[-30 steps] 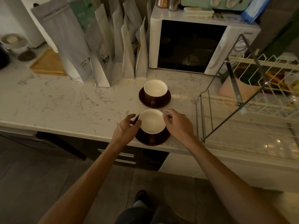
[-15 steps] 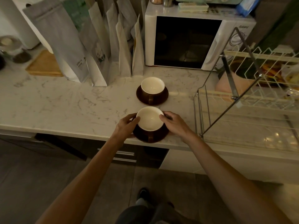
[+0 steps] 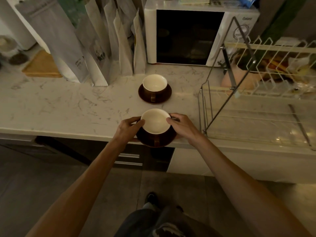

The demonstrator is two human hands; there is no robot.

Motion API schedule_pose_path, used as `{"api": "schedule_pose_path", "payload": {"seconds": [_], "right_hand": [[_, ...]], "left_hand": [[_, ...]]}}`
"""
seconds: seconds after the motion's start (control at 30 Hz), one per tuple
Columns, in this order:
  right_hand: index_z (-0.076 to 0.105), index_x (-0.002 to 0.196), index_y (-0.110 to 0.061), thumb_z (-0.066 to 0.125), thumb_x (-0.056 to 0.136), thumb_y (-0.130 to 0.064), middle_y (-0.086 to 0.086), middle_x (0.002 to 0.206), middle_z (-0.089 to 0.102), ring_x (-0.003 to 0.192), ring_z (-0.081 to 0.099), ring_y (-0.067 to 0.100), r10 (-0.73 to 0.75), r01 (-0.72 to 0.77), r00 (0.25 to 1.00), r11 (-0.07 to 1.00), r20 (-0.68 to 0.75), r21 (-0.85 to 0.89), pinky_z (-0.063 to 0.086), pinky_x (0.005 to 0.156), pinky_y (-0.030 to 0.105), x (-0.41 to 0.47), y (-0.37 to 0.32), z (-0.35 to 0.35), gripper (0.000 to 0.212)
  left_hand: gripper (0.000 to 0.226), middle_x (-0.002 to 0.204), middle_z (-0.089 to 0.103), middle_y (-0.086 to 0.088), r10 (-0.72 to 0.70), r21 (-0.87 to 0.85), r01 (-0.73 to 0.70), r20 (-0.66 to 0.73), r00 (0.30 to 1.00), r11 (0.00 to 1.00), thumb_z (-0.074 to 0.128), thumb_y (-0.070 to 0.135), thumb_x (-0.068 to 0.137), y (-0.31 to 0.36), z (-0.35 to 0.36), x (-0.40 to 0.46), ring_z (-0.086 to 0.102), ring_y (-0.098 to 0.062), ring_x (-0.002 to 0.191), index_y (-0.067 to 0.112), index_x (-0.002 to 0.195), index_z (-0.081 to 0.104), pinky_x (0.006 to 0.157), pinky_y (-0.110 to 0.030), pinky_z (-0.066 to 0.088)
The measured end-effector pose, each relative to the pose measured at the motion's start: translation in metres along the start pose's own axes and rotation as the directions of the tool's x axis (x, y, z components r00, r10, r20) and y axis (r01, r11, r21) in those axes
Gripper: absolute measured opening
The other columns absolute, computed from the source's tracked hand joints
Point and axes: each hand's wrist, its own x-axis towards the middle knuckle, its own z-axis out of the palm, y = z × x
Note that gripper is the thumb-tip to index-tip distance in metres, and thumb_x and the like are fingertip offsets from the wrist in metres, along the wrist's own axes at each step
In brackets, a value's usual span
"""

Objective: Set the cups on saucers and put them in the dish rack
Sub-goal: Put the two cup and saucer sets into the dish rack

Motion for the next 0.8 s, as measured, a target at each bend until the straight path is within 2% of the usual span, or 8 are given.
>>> {"api": "schedule_pose_path", "payload": {"seconds": [0.07, 0.17, 0.27, 0.33, 0.5, 0.7, 0.8], "right_hand": [[0.063, 0.125, -0.021, 0.053, 0.097, -0.028, -0.002, 0.108, 0.061, 0.109, 0.061, 0.022, -0.006, 0.006, 1.000, 1.000, -0.002, 0.004, 0.058, 0.086, 0.046, -0.010, 0.002, -0.005, 0.031], [0.063, 0.125, -0.023, 0.053, 0.097, -0.028, -0.001, 0.110, 0.061, 0.102, 0.063, 0.021, 0.022, -0.022, 1.000, 0.999, 0.002, 0.047, 0.063, 0.069, 0.040, -0.029, 0.006, -0.014, 0.030], [0.063, 0.124, -0.025, 0.054, 0.096, -0.029, 0.000, 0.114, 0.062, 0.102, 0.065, 0.024, 0.023, -0.023, 1.000, 0.998, 0.002, 0.051, 0.063, 0.070, 0.045, -0.049, 0.014, -0.024, 0.030], [0.062, 0.125, -0.026, 0.054, 0.096, -0.029, -0.001, 0.116, 0.062, 0.103, 0.064, 0.023, 0.021, -0.021, 1.000, 0.998, 0.005, 0.055, 0.064, 0.070, 0.043, -0.063, 0.021, -0.032, 0.030], [0.061, 0.127, -0.026, 0.055, 0.096, -0.030, -0.001, 0.118, 0.061, 0.103, 0.063, 0.021, 0.026, -0.029, 0.999, 0.996, 0.037, 0.080, 0.064, 0.069, 0.039, -0.094, 0.042, -0.062, 0.032], [0.062, 0.127, -0.027, 0.055, 0.097, -0.028, -0.003, 0.118, 0.061, 0.096, 0.059, 0.012, 0.024, -0.024, 1.000, 0.996, -0.002, 0.089, 0.063, 0.075, 0.042, -0.127, 0.064, -0.104, 0.031], [0.061, 0.128, -0.024, 0.054, 0.097, -0.026, -0.002, 0.116, 0.060, 0.103, 0.058, 0.018, 0.040, -0.036, 0.998, 0.995, -0.043, 0.090, 0.062, 0.079, 0.045, -0.143, 0.071, -0.126, 0.032]], "left_hand": [[0.037, 0.109, 0.058, -0.004, 0.008, 0.005, -0.008, 0.011, 1.000, 1.000, 0.057, 0.028, 0.093, 0.003, 0.004, -0.010, 0.056, -0.022, 0.106, 0.020, 0.129, 0.057, 0.063, -0.028, 0.060], [0.036, 0.105, 0.059, -0.001, 0.015, -0.009, -0.015, 0.038, 0.999, 1.000, 0.058, 0.029, 0.093, 0.004, 0.010, -0.028, 0.056, -0.021, 0.105, 0.022, 0.128, 0.057, 0.054, -0.023, 0.059], [0.036, 0.096, 0.059, 0.005, 0.006, -0.017, -0.005, 0.045, 0.999, 1.000, 0.059, 0.030, 0.092, 0.003, 0.021, -0.046, 0.060, -0.018, 0.095, 0.024, 0.127, 0.056, 0.055, -0.025, 0.059], [0.036, 0.094, 0.060, 0.005, 0.001, -0.023, 0.000, 0.052, 0.999, 1.000, 0.060, 0.031, 0.091, 0.002, 0.028, -0.058, 0.061, -0.012, 0.085, 0.025, 0.126, 0.056, 0.054, -0.025, 0.059], [0.040, 0.104, 0.061, -0.003, 0.006, 0.011, -0.007, 0.118, 0.993, 1.000, 0.061, 0.034, 0.090, 0.003, 0.054, -0.086, 0.063, -0.021, 0.095, 0.025, 0.128, 0.054, 0.067, -0.033, 0.061], [0.034, 0.102, 0.060, 0.001, 0.024, 0.026, -0.029, 0.183, 0.983, 0.999, 0.060, 0.039, 0.089, 0.013, 0.100, -0.111, 0.063, -0.016, 0.091, 0.033, 0.122, 0.054, 0.060, -0.029, 0.060], [0.027, 0.101, 0.059, 0.004, 0.043, 0.024, -0.050, 0.222, 0.974, 0.998, 0.060, 0.038, 0.089, 0.020, 0.125, -0.117, 0.062, -0.016, 0.090, 0.036, 0.116, 0.054, 0.060, -0.029, 0.060]]}}
